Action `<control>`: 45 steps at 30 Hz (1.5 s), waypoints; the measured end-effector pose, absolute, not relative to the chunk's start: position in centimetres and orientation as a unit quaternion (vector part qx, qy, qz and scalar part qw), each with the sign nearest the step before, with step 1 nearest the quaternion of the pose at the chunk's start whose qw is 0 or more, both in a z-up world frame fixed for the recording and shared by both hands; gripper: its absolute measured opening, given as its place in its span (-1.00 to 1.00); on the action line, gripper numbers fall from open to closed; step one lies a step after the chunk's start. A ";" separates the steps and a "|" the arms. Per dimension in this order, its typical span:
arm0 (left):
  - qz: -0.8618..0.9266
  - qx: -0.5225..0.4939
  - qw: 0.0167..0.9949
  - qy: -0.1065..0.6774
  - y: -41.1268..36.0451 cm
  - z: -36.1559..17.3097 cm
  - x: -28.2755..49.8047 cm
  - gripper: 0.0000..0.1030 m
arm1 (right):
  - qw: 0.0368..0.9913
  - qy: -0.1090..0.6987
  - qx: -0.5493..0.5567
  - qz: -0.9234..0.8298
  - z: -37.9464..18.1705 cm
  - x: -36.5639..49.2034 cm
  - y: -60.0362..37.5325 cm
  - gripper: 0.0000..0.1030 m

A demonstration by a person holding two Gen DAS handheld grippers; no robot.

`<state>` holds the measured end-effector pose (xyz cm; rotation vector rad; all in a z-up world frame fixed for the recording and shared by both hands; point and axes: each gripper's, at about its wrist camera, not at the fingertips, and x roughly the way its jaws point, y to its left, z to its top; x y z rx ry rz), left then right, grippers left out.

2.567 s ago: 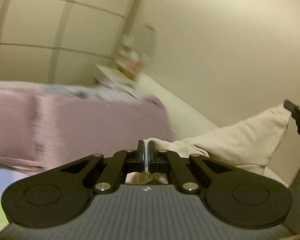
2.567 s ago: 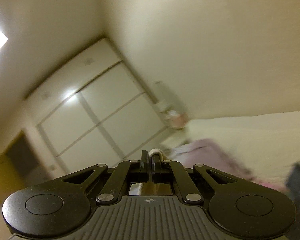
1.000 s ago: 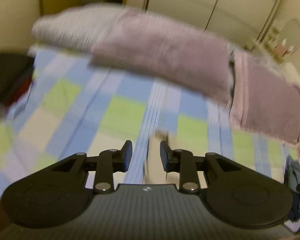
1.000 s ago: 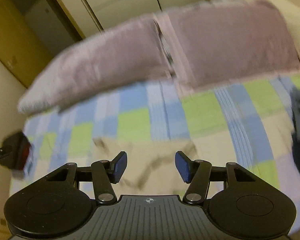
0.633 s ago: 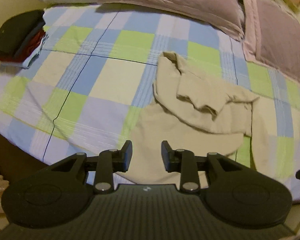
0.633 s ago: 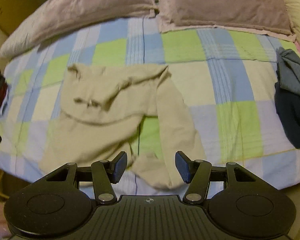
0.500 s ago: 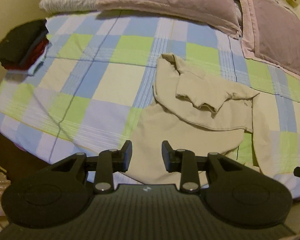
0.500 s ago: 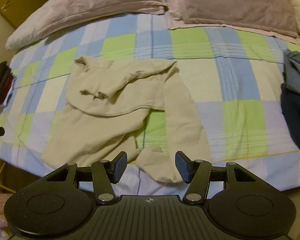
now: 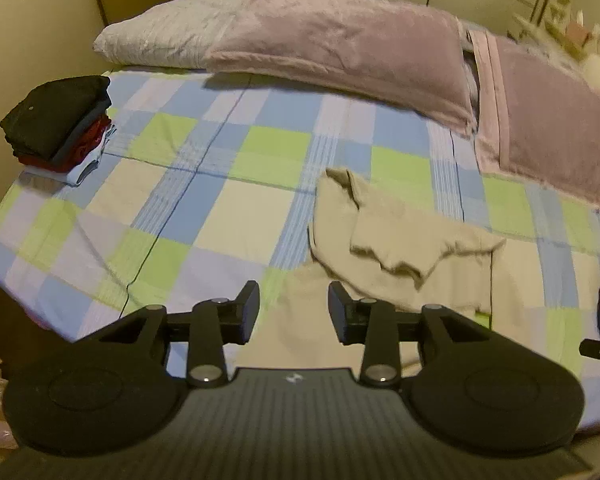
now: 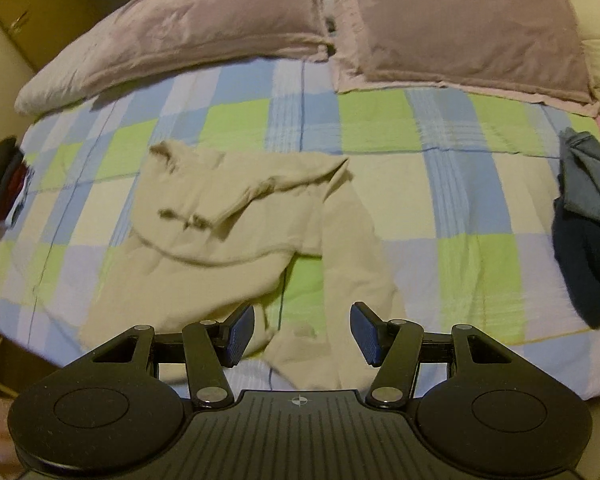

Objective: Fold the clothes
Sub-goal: 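Lower the beige shirt onto the sheet and open both grippers, then grasp the beige shirt edge with the left gripper while the right gripper grasps too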

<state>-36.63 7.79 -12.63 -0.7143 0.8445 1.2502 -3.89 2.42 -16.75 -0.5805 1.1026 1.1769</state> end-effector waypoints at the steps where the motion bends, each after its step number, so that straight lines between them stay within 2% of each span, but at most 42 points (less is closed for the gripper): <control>1: 0.555 -0.319 0.673 0.372 8.5 -12.7 -37.2 -0.28 | 0.662 0.486 -0.252 0.512 -16.9 -4.0 2.6 0.10; 9: 0.505 -0.336 0.697 0.383 17.6 -16.1 -40.2 -0.21 | 0.715 0.485 -0.223 0.451 -18.1 -4.9 4.3 0.10; 18: 0.400 -0.301 0.745 0.440 28.0 -23.1 -39.1 -0.12 | 0.769 0.480 -0.189 0.379 -19.5 -6.0 6.2 0.10; 24: 0.370 -0.326 0.744 0.451 32.2 -30.5 -37.1 -0.09 | 0.765 0.483 -0.210 0.371 -24.6 -6.8 8.8 0.10; 29: 0.342 -0.376 0.750 0.423 34.7 -35.5 -35.3 -0.09 | 0.758 0.478 -0.225 0.383 -29.6 -5.4 11.2 0.10; 37: 0.350 -0.368 0.764 0.399 38.4 -40.8 -30.5 -0.06 | 0.763 0.460 -0.212 0.402 -36.1 0.1 15.9 0.10; 39: 0.352 -0.370 0.762 0.400 39.2 -42.3 -29.2 -0.14 | 0.763 0.459 -0.199 0.408 -37.3 1.6 17.2 0.11; 42: 0.357 -0.374 0.752 0.410 40.0 -44.6 -28.1 -0.45 | 0.760 0.457 -0.193 0.420 -38.6 3.1 18.9 0.10; 43: 0.357 -0.377 0.750 0.409 40.1 -45.1 -28.1 -0.78 | 0.759 0.456 -0.194 0.423 -38.9 3.4 19.4 0.10; 44: 0.355 -0.382 0.751 0.405 40.1 -45.4 -28.2 -0.86 | 0.757 0.454 -0.196 0.427 -39.2 3.6 19.9 0.07; 45: 0.356 -0.386 0.752 0.398 40.1 -45.4 -28.5 -0.88 | 0.755 0.453 -0.197 0.430 -39.5 3.9 20.3 -0.51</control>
